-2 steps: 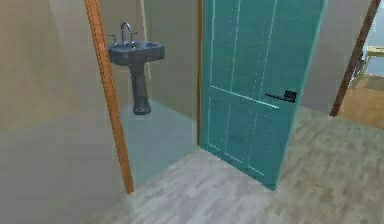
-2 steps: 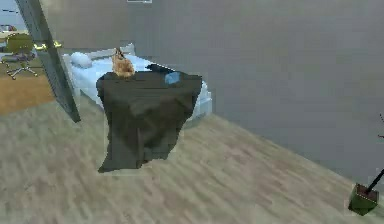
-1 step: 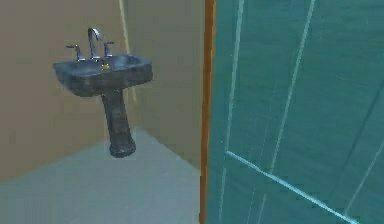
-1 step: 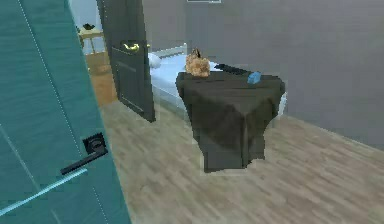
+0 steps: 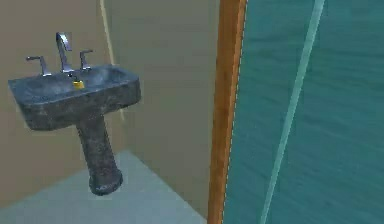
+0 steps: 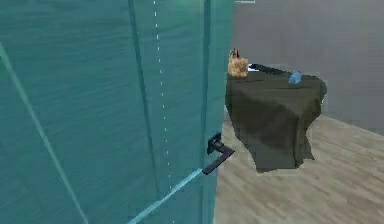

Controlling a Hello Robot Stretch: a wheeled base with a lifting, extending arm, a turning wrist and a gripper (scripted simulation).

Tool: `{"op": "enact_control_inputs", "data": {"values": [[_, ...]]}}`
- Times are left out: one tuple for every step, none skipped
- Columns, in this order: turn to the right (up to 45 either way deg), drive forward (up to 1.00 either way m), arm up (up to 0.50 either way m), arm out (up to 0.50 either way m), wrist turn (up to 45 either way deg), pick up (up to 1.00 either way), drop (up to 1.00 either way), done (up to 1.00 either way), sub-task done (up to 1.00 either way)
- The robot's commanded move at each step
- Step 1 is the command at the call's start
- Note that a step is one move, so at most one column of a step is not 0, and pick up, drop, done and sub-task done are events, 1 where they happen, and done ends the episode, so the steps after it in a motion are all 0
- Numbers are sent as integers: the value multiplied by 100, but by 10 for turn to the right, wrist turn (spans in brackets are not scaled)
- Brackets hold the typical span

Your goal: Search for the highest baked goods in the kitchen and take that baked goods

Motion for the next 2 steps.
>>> {"op": "enact_control_inputs", "data": {"values": [[-450, 0, 0, 0, 0, 0, 0, 0, 0], [-180, 0, 0, 0, 0, 0, 0, 0, 0]]}}
